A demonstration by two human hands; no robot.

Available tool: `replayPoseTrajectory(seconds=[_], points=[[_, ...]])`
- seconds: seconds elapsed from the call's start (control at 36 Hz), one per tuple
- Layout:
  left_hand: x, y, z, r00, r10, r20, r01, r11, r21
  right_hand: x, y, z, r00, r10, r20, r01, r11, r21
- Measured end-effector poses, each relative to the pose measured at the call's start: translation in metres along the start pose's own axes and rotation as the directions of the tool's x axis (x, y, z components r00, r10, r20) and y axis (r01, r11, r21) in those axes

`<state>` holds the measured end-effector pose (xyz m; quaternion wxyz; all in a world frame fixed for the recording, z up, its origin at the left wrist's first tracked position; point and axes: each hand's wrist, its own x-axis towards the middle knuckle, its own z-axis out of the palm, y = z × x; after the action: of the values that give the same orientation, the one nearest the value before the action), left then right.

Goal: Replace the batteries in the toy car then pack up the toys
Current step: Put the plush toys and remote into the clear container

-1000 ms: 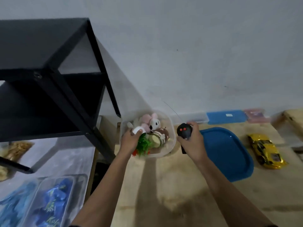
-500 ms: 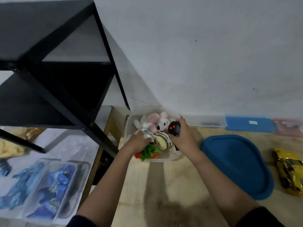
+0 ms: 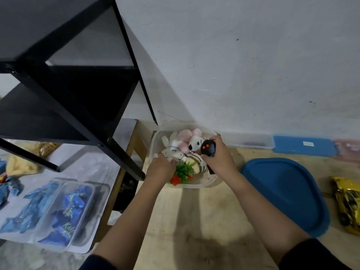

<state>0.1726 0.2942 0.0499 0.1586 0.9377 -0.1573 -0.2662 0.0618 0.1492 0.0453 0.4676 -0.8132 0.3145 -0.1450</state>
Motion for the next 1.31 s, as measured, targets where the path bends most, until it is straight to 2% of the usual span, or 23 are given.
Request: replayPoseTrajectory(seconds=[0.08, 0.19, 0.25, 0.39, 0.5, 0.61, 0.78, 0.83, 0.89, 0.94, 1.0, 1.11, 1.19, 1.31], points=[[-0.001, -0.001, 0.001, 0.999, 0.046, 0.01, -0.046, 0.998, 0.043, -0.001, 0.001, -0.001, 1.0, -0.001, 0.001, 0.001, 1.0, -0.001], [0.001, -0.01, 0.004, 0.962, 0.271, 0.035, -0.273, 0.958, 0.089, -0.003, 0.001, -0.002, 1.0, -0.009, 0.0, 0.009, 1.0, -0.005], [0.001, -0.015, 0.005, 0.946, 0.312, 0.091, -0.321, 0.94, 0.112, -0.003, 0.001, -0.003, 1.0, -0.007, -0.001, 0.007, 1.0, 0.002], [0.002, -0.024, 0.002, 0.923, 0.342, 0.175, -0.367, 0.92, 0.138, -0.004, 0.002, -0.002, 1.0, -0.01, 0.004, 0.01, 1.0, -0.007], [0.001, -0.022, 0.005, 0.935, 0.324, 0.141, -0.347, 0.918, 0.192, -0.003, 0.003, 0.001, 1.0, -0.008, 0.017, 0.008, 1.0, -0.029], [0.001, -0.021, 0.007, 0.949, 0.299, 0.1, -0.312, 0.935, 0.171, -0.004, 0.003, 0.004, 0.999, -0.002, 0.032, 0.003, 0.999, -0.041], [0.0, -0.025, 0.0, 0.923, 0.365, 0.117, -0.381, 0.909, 0.169, -0.004, -0.001, 0.003, 0.999, -0.002, 0.035, 0.003, 0.999, -0.043], [-0.001, -0.023, -0.005, 0.918, 0.396, 0.033, -0.398, 0.914, 0.079, -0.005, -0.002, 0.001, 0.999, -0.002, 0.034, 0.004, 0.999, -0.053], [0.001, -0.018, -0.013, 0.889, 0.432, -0.152, -0.434, 0.901, 0.022, -0.005, -0.003, -0.001, 1.0, -0.002, 0.029, 0.004, 0.998, -0.063], [0.006, -0.008, -0.022, 0.807, 0.49, -0.331, -0.511, 0.859, 0.025, -0.006, -0.006, -0.004, 1.0, -0.002, 0.019, 0.004, 0.997, -0.071], [0.014, 0.005, -0.031, 0.746, 0.537, -0.394, -0.564, 0.824, 0.055, -0.006, -0.009, -0.007, 1.0, -0.019, 0.014, 0.02, 0.996, -0.082], [0.034, 0.025, -0.039, 0.701, 0.641, -0.313, -0.596, 0.767, 0.237, -0.002, -0.011, -0.013, 0.999, -0.041, 0.02, 0.043, 0.994, -0.097], [0.054, 0.03, -0.036, 0.715, 0.672, -0.195, -0.576, 0.723, 0.381, 0.003, -0.012, -0.016, 1.0, -0.006, -0.009, 0.004, 0.992, -0.127], [0.072, 0.023, -0.027, 0.745, 0.649, -0.152, -0.569, 0.738, 0.363, 0.009, -0.012, -0.013, 0.997, 0.044, -0.069, -0.054, 0.988, -0.146]])
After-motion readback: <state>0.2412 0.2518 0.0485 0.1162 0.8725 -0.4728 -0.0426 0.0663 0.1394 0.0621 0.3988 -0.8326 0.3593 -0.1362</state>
